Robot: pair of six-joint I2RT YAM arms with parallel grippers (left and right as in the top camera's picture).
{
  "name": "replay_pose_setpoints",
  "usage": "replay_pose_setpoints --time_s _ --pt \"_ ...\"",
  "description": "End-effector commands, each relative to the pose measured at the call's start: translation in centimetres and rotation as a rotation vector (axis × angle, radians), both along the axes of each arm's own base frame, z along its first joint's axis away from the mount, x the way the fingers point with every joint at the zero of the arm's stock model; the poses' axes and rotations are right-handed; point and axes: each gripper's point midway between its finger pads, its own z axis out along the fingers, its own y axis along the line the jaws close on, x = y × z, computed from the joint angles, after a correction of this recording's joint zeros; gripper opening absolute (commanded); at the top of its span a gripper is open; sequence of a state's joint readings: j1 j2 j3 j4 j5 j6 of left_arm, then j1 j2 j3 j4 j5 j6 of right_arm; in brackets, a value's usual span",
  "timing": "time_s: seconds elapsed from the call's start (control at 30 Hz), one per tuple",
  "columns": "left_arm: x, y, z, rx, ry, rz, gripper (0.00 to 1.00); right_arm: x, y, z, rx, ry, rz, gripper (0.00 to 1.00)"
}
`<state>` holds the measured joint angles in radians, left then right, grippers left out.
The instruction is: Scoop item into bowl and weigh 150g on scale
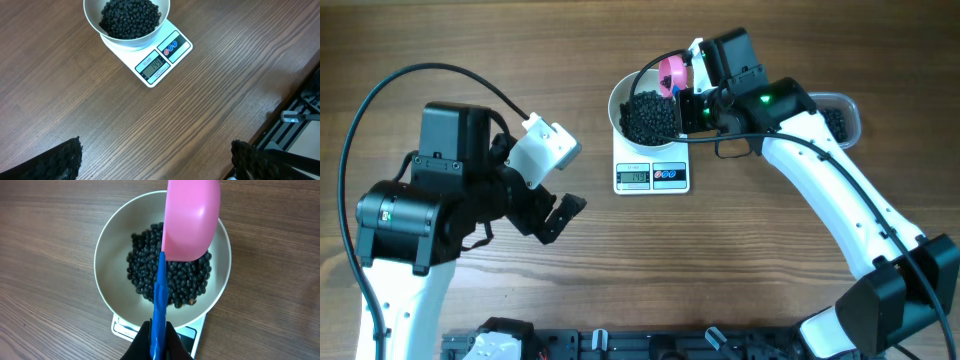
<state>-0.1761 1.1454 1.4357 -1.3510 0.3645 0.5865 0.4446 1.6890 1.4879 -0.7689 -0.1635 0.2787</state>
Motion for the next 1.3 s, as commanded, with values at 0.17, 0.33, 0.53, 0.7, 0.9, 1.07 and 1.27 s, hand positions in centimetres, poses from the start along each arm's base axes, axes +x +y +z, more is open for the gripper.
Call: replay_pose_setpoints --time_s 0.17,0.33,0.53,0.7,0.9,1.07,1.27 --pt "0.0 0.0 0.7 -0.009 -0.022 -0.008 1.00 0.1 1.4 0.6 0.111 0.046 -0.058 0.04" --pt "0.0 0.0 0.7 -0.009 -0.021 -0.008 1.00 1.4 1.5 1.5 0.174 0.027 -0.128 0.04" --pt "0.0 0.0 0.7 -0.009 -0.022 -0.008 1.00 2.9 1.5 2.7 0.248 -0.002 -0.198 0.04" --pt "0.0 0.0 0.7 -0.009 -0.022 -0.008 1.00 3.4 1.1 3.0 0.285 0.008 -0.251 0.04" --pt "0.0 0.0 0.7 -0.009 -0.022 -0.008 1.00 3.3 1.3 3.0 0.299 0.017 -0.251 0.04" --pt "0.0 0.0 0.6 -0.009 -0.021 -0.008 1.00 3.3 1.3 3.0 0.297 0.018 -0.247 0.04" --pt "0.0 0.0 0.7 -0.009 -0.021 -0.008 1.00 3.3 1.3 3.0 0.285 0.006 -0.228 0.04"
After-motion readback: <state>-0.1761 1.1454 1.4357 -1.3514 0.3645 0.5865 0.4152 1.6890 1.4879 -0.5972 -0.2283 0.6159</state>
